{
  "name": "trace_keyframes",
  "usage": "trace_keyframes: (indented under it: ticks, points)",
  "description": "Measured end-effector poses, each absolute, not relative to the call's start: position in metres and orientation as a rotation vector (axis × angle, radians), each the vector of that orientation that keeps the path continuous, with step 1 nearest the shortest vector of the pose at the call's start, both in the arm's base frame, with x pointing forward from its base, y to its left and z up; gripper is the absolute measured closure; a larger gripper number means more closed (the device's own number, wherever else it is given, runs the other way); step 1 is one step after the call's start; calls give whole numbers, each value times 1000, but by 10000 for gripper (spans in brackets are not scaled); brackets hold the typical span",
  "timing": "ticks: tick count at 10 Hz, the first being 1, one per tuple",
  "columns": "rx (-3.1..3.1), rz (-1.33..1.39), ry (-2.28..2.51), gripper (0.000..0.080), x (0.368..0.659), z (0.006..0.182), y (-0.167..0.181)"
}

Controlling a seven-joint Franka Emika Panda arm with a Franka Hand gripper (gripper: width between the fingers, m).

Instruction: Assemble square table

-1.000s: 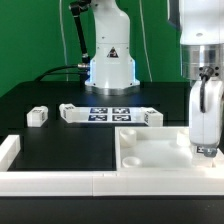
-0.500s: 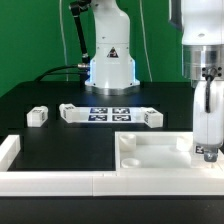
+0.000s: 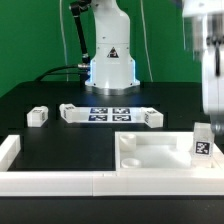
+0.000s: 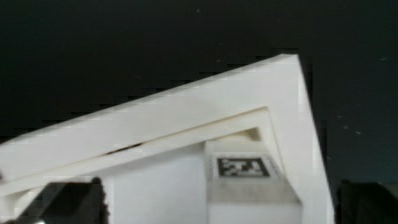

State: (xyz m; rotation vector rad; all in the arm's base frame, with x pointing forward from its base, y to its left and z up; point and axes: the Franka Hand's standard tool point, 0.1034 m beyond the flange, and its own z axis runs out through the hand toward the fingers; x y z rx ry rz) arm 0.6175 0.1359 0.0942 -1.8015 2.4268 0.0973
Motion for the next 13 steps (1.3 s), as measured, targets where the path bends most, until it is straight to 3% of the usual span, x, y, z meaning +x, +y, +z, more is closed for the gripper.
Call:
trace_keyframes:
  ticks: [7,10,13]
  points:
    - [-1892,93,2360,151,617,91,138]
    - [-2024,105,2226,151,585,111,147]
    - [-2245,85,2010,151,580,109,150]
